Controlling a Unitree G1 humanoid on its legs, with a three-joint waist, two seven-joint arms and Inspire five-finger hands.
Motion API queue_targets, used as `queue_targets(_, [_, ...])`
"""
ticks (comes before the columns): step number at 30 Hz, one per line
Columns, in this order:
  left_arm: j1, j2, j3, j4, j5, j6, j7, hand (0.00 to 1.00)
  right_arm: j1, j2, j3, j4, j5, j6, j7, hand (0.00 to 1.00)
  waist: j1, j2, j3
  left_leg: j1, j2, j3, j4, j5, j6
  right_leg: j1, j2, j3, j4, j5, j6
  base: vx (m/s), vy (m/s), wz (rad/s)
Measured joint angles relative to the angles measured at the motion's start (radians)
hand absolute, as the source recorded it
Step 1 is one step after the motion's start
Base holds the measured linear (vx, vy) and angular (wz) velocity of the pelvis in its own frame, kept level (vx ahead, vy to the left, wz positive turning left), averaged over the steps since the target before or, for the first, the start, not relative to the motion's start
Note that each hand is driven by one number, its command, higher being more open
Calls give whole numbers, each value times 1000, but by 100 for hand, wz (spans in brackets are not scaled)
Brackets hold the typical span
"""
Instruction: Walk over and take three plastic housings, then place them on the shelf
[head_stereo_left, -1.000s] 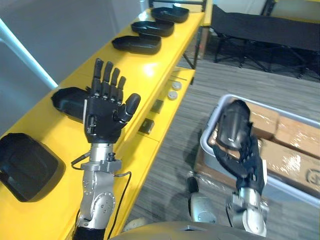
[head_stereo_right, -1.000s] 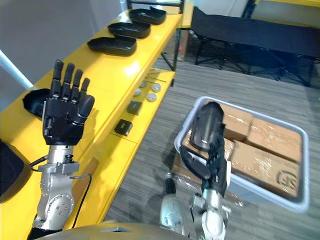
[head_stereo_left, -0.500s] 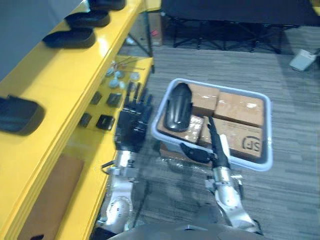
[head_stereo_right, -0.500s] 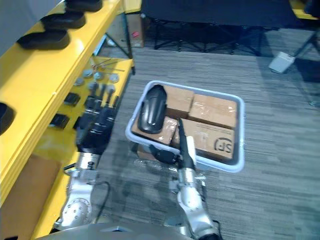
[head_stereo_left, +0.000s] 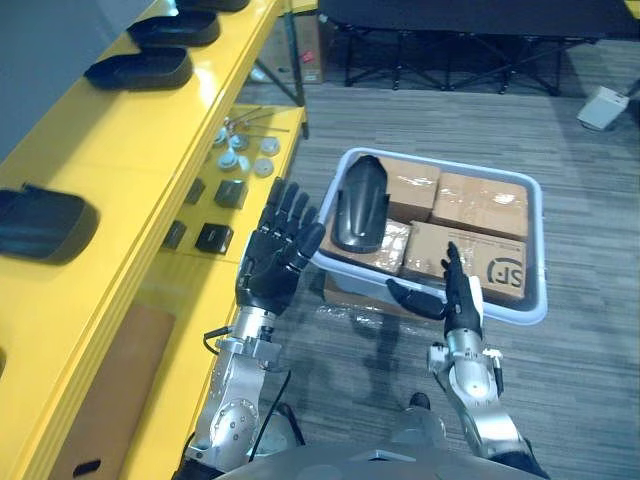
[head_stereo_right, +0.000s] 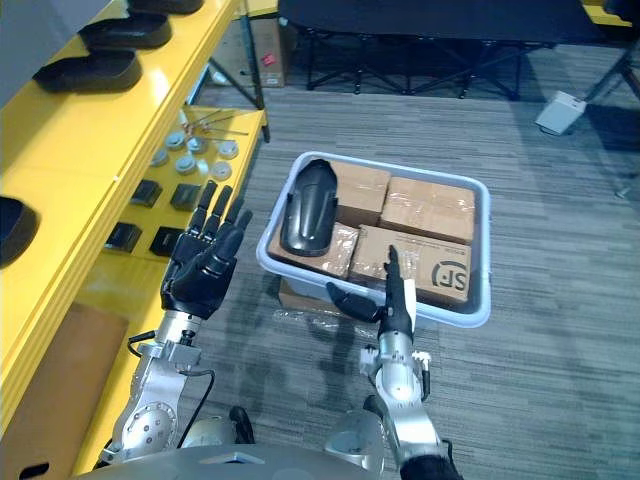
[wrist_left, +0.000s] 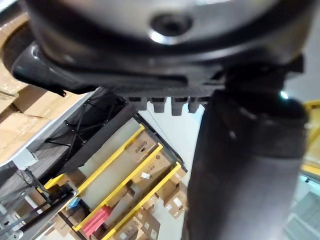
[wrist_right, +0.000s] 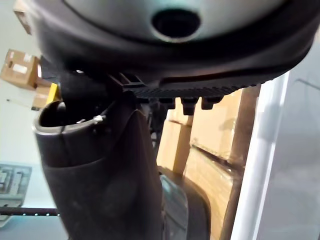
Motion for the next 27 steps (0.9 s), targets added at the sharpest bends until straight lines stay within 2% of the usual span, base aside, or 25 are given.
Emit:
queue_targets(2, [-33, 15, 3, 0, 33, 7, 10, 100, -179, -20, -63, 80, 4, 11, -52, 100, 6, -7, 49, -64, -11, -27, 20, 6, 12, -9, -1, -39, -47, 31, -12, -202, 61, 30])
queue_targets(4, [-76, 21, 1, 1, 34, 9, 11, 100, -370, -80, -101, 172, 32, 27, -111, 100, 11, -3, 96, -132, -22, -67, 26, 24, 15, -36, -2, -71, -71, 42, -18, -183, 36, 44])
queue_targets(5, [-86, 21, -2, 1, 35, 11, 11, 100, -411, -100, -110, 189, 42, 29, -127, 100, 14, 1, 109, -147, -25, -83, 25, 34, 10, -42, -1, -82, -74, 46, -15, -143, 12, 46])
queue_targets(7, [-91, 21, -19, 1, 37, 12, 10, 100, -509, -161, -124, 212, 47, 39, -187, 100, 42, 23, 142, -178, -28, -114, 4, 76, 15, -59, 7, -102, -76, 56, -17, -86, -13, 37])
queue_targets(10, [-85, 23, -21, 1, 37, 12, 8, 100, -547, -191, -122, 220, 52, 45, -219, 100, 64, 25, 155, -184, -30, -135, -24, 103, 15, -59, 14, -118, -75, 57, -17, 1, -31, 25])
queue_targets(13, [-75, 25, -17, 2, 36, 12, -1, 100, -575, -211, -120, 249, 73, 63, -215, 100, 74, 25, 155, -184, -36, -142, -28, 105, 16, -58, 10, -118, -69, 57, -17, 19, 6, 10])
queue_targets(17, [-74, 24, -19, 25, 29, 11, -20, 100, -686, -285, -99, 426, 130, 109, -168, 100, 92, 29, 172, -182, -46, -154, -37, 113, 21, -52, 3, -122, -66, 57, -17, -18, 20, 10])
queue_targets(20, [-86, 21, -27, 57, 28, 9, -23, 100, -788, -348, -74, 538, 171, 138, -115, 100, 99, 49, 208, -184, -46, -167, -46, 127, 21, -56, 3, -134, -50, 57, -17, -70, 7, 9])
queue_targets(22, [-92, 19, -49, 97, 28, 10, -22, 100, -855, -403, -37, 625, 199, 178, -76, 100, 120, 65, 227, -195, -46, -170, -61, 142, 19, -69, 4, -142, -50, 57, -18, -92, -4, 6])
queue_targets(25, [-90, 7, -71, 130, 26, 10, -22, 100, -913, -431, -19, 722, 220, 218, -23, 100, 130, 80, 244, -217, -48, -193, -75, 165, 20, -88, 5, -154, -31, 53, -23, -62, -10, 18])
queue_targets(27, [-98, 2, -77, 156, 12, 10, -22, 100, -949, -443, 0, 782, 217, 216, -3, 100, 142, 84, 248, -226, -49, -200, -79, 173, 21, -104, 1, -160, -15, 50, -27, -63, 2, 12])
